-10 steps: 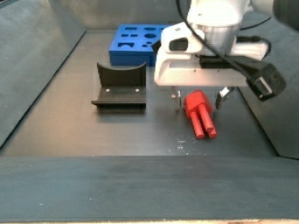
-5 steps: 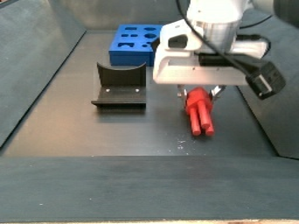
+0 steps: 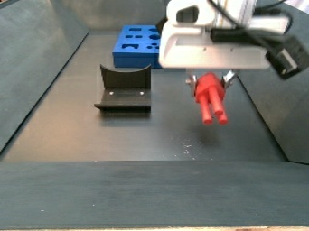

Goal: Pick up the 3 prong object. Move up. Rotate the 3 prong object. Place the 3 prong object on the fixture. Regrasp the 3 prong object. Move to above the board. Insert the 3 prong object.
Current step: Move up, then place the 3 prong object on the fixture.

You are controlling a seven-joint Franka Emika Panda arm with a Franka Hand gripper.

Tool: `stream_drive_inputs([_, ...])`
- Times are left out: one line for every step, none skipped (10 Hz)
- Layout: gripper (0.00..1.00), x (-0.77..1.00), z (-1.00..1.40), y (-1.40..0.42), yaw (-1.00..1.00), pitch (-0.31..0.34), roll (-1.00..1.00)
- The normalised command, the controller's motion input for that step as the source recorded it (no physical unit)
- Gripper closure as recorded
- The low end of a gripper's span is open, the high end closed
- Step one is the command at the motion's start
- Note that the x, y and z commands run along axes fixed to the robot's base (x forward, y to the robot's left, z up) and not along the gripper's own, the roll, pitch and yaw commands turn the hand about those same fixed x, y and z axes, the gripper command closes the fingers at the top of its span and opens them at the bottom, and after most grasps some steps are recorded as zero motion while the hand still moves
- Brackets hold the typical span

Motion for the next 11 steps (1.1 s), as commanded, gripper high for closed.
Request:
stream_drive_inputs([1.00, -0.03, 0.19, 0.01, -0.02, 0.035, 0.02])
stream_drive_inputs([1.00, 0.00, 1.00, 0.00, 0.00, 0.000, 0.00])
stream_drive_inputs([1.00, 0.01, 1.00, 0.00, 0.00, -0.001, 0.00])
stream_drive_inputs([1.00, -0.01, 1.00, 0.00, 0.00, 0.028, 0.00])
stream_drive_inputs([1.00, -0.01, 1.00, 0.00, -0.01, 0.035, 0.00])
stream_drive_inputs([1.00, -0.01, 1.00, 0.00, -0.01, 0.037, 0.00])
stream_drive_inputs([1.00, -0.02, 1.00, 0.01, -0.02, 0.042, 0.01])
stream_drive_inputs([1.00, -0.02, 1.00, 0.01, -0.02, 0.045, 0.01])
stream_drive_inputs([1.00, -0.01, 0.85, 0.01, -0.03, 0.051, 0.02])
stream_drive_inputs([1.00, -0.01, 0.65, 0.01, -0.03, 0.063, 0.02])
stream_drive_inputs([1.00, 0.00, 0.50, 0.02, -0.03, 0.072, 0.02])
